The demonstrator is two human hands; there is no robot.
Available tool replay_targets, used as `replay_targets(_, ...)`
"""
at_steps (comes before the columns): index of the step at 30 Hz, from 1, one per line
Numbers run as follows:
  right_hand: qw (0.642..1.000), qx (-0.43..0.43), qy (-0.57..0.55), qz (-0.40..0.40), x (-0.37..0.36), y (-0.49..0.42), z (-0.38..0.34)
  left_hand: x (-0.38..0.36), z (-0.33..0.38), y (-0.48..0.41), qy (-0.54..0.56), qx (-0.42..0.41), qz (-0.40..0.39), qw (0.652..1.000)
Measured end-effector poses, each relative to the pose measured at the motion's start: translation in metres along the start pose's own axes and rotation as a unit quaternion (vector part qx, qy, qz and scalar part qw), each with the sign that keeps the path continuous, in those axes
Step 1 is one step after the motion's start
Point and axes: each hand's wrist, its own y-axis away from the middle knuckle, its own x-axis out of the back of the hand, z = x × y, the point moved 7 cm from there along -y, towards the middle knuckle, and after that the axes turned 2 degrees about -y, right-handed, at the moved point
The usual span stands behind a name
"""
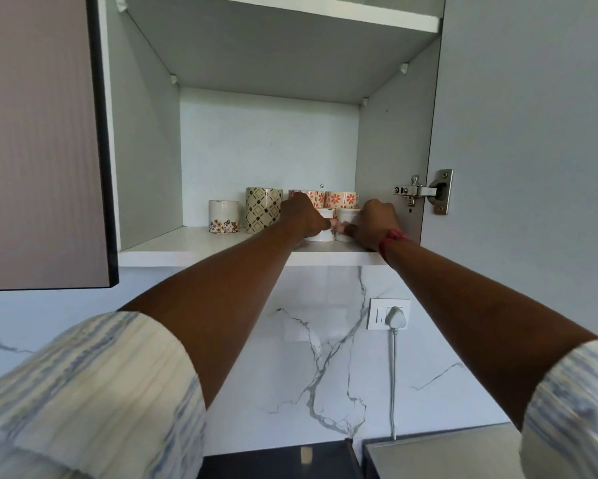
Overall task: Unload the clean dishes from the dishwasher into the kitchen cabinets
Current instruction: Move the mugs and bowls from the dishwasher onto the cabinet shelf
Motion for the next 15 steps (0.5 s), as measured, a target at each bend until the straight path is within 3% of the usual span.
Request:
replay_targets(4,0.997,0.027,0.037,0.058,0.020,0.020,-0.003,0.009,-0.004,0.015,-0.012,-0.007,0.026,1.000)
replay_targets(7,0.989,0.093,0.063,0.096,0.039,0.056,-0.015,0.022,-0.007,0.039,0.009,-0.032,0.060,0.998)
replay_targets(11,0.970,0.191,0.100,0.112,0.053,0.116,-0.027,0.030,-0.004,0.087,0.004,-0.171,0.107,0.979)
replay_targets(15,0.950,0.221,0.205,0.084,0.057,0.168,-0.029,0.028,-0.008,0.135,-0.104,-0.240,0.141,0.955)
